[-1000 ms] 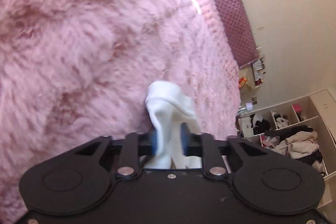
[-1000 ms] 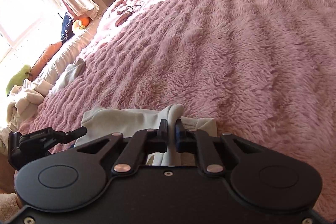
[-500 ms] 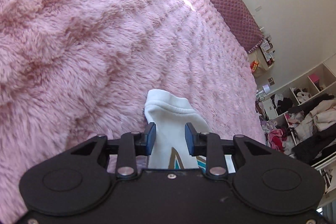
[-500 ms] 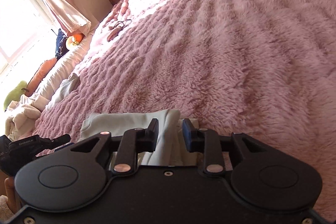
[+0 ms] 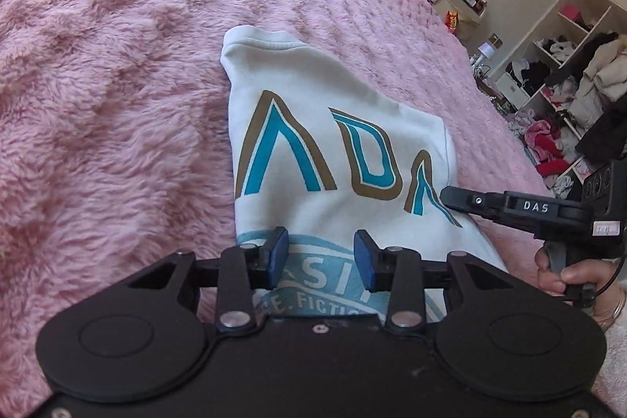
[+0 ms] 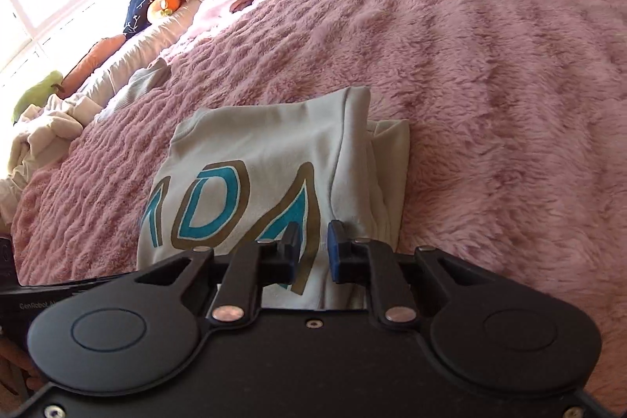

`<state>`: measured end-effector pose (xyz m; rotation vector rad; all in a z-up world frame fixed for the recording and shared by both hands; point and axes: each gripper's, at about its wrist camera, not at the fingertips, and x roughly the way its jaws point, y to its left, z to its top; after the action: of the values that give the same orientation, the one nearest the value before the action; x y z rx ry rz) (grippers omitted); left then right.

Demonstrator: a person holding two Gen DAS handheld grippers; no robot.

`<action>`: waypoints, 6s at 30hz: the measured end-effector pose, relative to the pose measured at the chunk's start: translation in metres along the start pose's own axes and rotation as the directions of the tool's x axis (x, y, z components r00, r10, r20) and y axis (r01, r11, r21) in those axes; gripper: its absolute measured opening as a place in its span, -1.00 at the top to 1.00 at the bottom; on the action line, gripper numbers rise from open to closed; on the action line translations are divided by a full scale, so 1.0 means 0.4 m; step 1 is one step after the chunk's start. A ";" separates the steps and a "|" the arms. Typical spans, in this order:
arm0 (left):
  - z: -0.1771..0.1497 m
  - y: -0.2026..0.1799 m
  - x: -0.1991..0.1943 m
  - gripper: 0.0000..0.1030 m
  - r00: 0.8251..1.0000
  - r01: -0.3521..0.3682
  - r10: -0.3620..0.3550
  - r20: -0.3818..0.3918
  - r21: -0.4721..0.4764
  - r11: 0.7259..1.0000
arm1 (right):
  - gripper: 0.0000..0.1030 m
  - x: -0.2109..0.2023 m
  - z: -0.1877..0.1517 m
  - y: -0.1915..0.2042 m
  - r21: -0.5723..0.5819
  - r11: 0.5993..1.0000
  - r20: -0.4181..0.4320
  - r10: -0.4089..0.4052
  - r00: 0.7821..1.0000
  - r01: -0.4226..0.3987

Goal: Fold small clothes

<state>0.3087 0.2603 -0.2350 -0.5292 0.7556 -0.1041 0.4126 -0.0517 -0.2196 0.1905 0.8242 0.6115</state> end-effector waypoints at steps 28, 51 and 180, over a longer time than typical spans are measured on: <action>-0.238 -0.126 -0.210 0.17 0.999 0.017 -0.020 -0.027 -0.096 0.995 | 0.63 -0.270 -0.283 0.114 -0.166 0.982 0.044 -0.081 0.996 0.087; -0.220 -0.123 -0.126 0.14 0.997 -0.055 0.050 -0.051 -0.117 0.992 | 0.54 -0.234 -0.325 0.160 -0.183 0.959 0.040 -0.214 0.976 0.218; -0.405 -0.556 -0.769 -0.25 0.880 -0.474 0.474 -0.032 -0.016 0.880 | -1.00 -0.774 -0.410 0.443 -0.174 0.921 0.060 -0.344 0.937 0.349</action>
<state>-0.0041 0.0850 -0.0306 -0.3518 0.8953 0.3570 0.0539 -0.0984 -0.0667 -0.1138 0.7471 0.3452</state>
